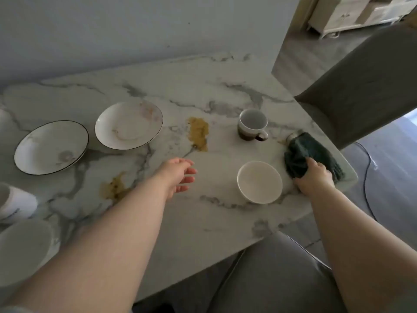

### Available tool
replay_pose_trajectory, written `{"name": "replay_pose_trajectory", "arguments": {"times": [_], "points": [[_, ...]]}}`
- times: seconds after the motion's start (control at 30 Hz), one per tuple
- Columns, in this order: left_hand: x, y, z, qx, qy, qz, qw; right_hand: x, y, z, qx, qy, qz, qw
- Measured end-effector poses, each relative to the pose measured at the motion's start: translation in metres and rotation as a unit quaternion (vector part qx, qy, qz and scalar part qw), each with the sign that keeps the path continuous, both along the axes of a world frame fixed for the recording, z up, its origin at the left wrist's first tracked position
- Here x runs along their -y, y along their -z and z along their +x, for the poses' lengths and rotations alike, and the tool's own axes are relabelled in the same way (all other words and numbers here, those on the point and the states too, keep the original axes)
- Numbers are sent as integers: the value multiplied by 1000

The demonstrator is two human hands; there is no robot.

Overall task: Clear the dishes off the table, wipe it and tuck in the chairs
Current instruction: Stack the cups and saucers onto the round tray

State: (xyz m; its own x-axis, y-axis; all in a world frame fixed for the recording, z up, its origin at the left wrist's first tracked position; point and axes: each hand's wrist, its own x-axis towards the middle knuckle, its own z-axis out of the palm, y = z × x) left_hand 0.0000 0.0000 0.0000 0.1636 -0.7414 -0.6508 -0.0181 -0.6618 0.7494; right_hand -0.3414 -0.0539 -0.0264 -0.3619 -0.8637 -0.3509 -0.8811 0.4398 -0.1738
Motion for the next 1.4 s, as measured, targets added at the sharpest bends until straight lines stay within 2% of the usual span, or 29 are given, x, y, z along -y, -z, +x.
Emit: {"name": "replay_pose_trajectory", "arguments": {"times": [0.13,0.2,0.3,0.37,0.43,0.5,0.57,0.67,0.73,0.83,0.97,1.03,1.13,1.2,1.4], "points": [[-4,4,-11,5,-9,2,1000,4,-3,-5,-94,-3,-22,995],[-6,2,-17,7,-11,-3,1000,5,-6,-11,-82,11,-25,996],[-4,-8,-22,15,-11,-16,1000,6,-24,-18,53,81,-91,991],[-1,-16,-24,25,-7,-28,999,6,-45,-17,167,119,-152,967],[0,-28,-26,34,2,-43,998,5,-71,-15,311,171,-192,915],[1,-38,-25,42,11,-54,998,2,-97,-7,472,249,-191,824],[0,-52,-23,48,12,-67,997,-4,-121,7,583,279,-167,744],[-6,-76,-18,34,14,-88,995,-11,-151,41,673,233,-102,695],[-12,-94,-15,10,22,-96,995,-18,-170,71,720,149,-47,676],[-23,-116,-4,-37,37,-86,995,-29,-185,119,722,3,37,691],[-53,-128,31,-77,2,-115,990,-42,-189,175,732,-78,104,669],[-70,-132,50,-48,-50,-140,988,-47,-188,197,713,-99,97,687],[-100,-137,76,21,-133,-169,976,-59,-178,230,639,-151,94,748],[-119,-137,90,57,-171,-185,966,-70,-166,252,597,-190,115,771],[-153,-122,111,68,-185,-199,960,-100,-148,291,590,-206,165,763]]}}
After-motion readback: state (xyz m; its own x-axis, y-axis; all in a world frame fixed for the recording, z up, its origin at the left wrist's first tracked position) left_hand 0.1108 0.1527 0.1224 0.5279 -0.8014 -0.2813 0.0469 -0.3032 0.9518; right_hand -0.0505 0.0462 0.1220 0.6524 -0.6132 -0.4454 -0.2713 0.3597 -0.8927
